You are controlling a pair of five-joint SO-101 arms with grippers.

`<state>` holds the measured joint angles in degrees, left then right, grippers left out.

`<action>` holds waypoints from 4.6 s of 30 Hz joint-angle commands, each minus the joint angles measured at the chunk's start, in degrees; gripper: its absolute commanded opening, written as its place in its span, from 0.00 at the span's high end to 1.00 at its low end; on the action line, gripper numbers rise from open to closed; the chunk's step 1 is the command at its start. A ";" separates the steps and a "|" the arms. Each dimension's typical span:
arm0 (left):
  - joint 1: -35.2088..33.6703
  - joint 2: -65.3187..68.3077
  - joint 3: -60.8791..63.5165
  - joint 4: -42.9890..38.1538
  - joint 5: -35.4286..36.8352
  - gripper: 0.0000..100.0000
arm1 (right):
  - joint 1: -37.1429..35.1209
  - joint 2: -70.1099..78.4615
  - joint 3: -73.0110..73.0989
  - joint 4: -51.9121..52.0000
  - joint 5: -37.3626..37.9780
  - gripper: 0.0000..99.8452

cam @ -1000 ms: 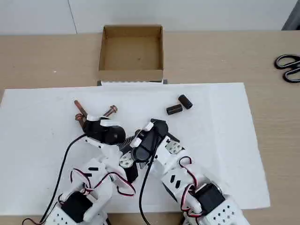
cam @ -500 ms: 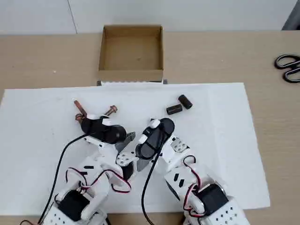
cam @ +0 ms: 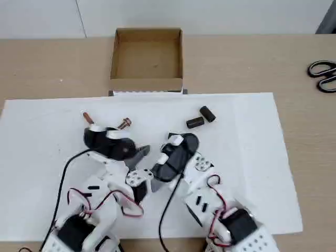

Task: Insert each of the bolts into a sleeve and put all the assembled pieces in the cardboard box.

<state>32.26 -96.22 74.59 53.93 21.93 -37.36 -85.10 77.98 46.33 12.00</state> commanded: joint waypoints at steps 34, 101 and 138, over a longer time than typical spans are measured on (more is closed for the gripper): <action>-29.01 -0.09 14.20 -4.75 -11.16 0.99 | 12.97 17.27 -21.10 -5.14 -8.44 1.00; -29.36 -0.18 20.09 -7.21 -22.95 0.99 | 19.03 122.86 -157.27 50.42 -1.23 0.85; -29.45 -0.18 20.18 -7.21 -23.03 0.99 | 28.70 123.65 -116.92 43.91 21.01 0.80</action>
<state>3.16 -95.96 94.99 47.96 -0.84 -10.02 38.68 -38.86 91.96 32.48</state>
